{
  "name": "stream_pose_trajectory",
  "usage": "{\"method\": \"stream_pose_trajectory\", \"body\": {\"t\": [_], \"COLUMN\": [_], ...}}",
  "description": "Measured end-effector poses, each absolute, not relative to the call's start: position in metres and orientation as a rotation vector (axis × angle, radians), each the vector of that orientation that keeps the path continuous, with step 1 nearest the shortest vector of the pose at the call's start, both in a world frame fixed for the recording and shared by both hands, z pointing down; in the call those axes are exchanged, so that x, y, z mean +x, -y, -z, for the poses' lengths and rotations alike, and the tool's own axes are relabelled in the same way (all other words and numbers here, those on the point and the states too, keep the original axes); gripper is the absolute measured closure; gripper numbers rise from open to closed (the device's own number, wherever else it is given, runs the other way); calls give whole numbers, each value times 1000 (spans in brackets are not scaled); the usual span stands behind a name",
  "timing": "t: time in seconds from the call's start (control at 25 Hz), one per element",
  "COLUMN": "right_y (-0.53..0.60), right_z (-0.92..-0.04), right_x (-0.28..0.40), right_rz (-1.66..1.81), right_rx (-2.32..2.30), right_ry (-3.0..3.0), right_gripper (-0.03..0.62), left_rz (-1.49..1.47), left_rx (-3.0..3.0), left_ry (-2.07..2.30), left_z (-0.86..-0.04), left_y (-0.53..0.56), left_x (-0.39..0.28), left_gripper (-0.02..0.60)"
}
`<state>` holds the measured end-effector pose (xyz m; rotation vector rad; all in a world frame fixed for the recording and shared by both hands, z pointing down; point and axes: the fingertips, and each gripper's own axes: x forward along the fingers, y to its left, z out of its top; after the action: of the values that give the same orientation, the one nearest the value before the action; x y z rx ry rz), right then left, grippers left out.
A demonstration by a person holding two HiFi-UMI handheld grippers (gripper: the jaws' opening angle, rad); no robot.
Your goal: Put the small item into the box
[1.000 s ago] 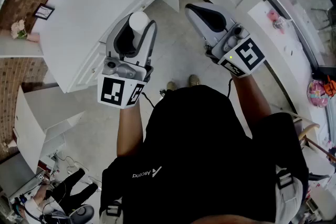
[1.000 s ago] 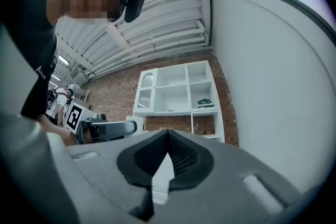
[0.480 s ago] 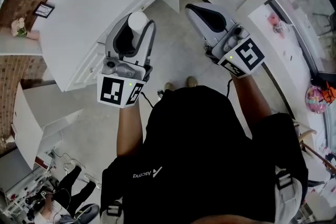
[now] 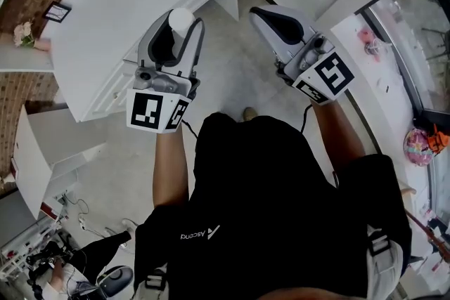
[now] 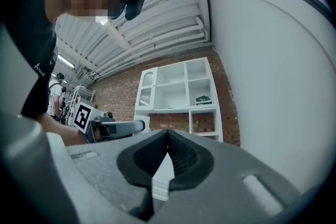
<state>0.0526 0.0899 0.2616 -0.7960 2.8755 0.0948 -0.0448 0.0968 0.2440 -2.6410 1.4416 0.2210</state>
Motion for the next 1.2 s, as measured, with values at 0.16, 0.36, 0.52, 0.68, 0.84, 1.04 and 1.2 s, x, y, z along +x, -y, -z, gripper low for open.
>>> {"method": "stream_pose_trajectory", "body": {"t": [0.16,0.36,0.52,0.68,0.84,1.04,1.2], "right_y": [-73,-43,-14,22,61,109,142], "right_z": [-264,-270,-275,-281,-284,-289,-296], "right_x": [55,51,43,33,16,-8,-25], "right_rz": [-82,-72,-70,-68,-62,-53,-50], "right_rx": [-793,-798,-817,-848,-876,-923,-971], "right_ry": [-2884,-2896,-2904,-2915,-2926,-2932,-2944], "right_gripper": [594,594,594,594,594,594,594], "left_rz": [-200,-183,-189,-173,-115,-37,20], "left_rx": [-2642,-2651,-2662,-2689,-2742,-2792,-2842], "left_ry": [-1470,-1476,-1462,-1443,-1418,-1374,-1345], "left_z": [-247,-250,-254,-264,-282,-306,-325], "left_y": [-75,-40,-5,35,81,136,173], "left_x": [-48,-54,-62,-69,-82,-103,-115], "left_gripper": [405,405,405,405,405,405,405]}}
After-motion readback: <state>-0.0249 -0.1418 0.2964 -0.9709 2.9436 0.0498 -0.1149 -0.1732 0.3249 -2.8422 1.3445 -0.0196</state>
